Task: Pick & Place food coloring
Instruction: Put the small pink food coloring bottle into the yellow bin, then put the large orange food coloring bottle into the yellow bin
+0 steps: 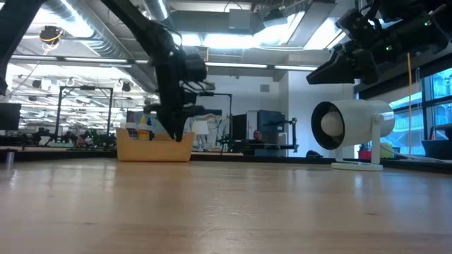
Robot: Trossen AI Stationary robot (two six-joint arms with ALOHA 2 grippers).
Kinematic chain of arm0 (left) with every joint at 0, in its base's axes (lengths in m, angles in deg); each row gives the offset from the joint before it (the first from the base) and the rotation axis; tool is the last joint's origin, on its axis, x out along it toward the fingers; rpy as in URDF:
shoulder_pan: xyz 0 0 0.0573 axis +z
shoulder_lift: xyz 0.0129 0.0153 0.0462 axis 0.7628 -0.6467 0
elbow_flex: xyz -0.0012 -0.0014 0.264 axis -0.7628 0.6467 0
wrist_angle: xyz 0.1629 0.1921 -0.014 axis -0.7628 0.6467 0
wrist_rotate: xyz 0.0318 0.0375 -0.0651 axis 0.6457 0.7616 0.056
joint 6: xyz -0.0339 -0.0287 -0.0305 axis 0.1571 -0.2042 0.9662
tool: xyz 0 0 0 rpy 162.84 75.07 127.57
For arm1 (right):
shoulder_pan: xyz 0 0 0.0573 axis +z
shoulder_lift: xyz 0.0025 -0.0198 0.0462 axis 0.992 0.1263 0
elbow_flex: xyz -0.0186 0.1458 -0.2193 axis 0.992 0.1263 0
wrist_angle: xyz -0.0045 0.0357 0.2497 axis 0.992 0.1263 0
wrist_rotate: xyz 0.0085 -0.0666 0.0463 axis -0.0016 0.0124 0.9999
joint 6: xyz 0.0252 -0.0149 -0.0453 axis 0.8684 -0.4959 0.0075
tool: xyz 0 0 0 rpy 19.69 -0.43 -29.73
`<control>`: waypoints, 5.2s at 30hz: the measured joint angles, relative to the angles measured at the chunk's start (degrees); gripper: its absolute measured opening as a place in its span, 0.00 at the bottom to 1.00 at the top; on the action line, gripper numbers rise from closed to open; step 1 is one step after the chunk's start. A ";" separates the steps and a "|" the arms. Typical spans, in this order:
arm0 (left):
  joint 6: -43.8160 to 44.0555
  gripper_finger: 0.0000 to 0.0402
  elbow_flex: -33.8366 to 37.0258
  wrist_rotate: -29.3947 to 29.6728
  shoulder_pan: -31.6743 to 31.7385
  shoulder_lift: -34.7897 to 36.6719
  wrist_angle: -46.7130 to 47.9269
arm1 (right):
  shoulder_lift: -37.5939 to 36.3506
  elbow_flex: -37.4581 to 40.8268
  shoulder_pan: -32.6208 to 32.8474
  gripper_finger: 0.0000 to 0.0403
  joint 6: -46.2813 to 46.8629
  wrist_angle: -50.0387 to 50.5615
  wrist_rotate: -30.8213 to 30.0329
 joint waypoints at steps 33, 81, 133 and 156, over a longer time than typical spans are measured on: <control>-9.62 0.36 0.02 0.35 -1.82 4.39 -0.10 | -0.01 0.00 0.02 0.36 0.31 0.38 0.01; 34.73 0.33 9.09 5.85 -59.84 32.40 27.82 | 0.00 -0.02 0.02 0.36 0.39 0.36 0.02; 75.81 0.50 20.60 -14.48 -63.63 32.12 37.94 | 0.00 -0.04 0.02 0.36 3.74 -6.37 0.02; 77.14 0.32 23.41 -20.79 -64.26 32.12 34.78 | 0.00 -0.04 0.00 0.36 3.85 -6.40 0.02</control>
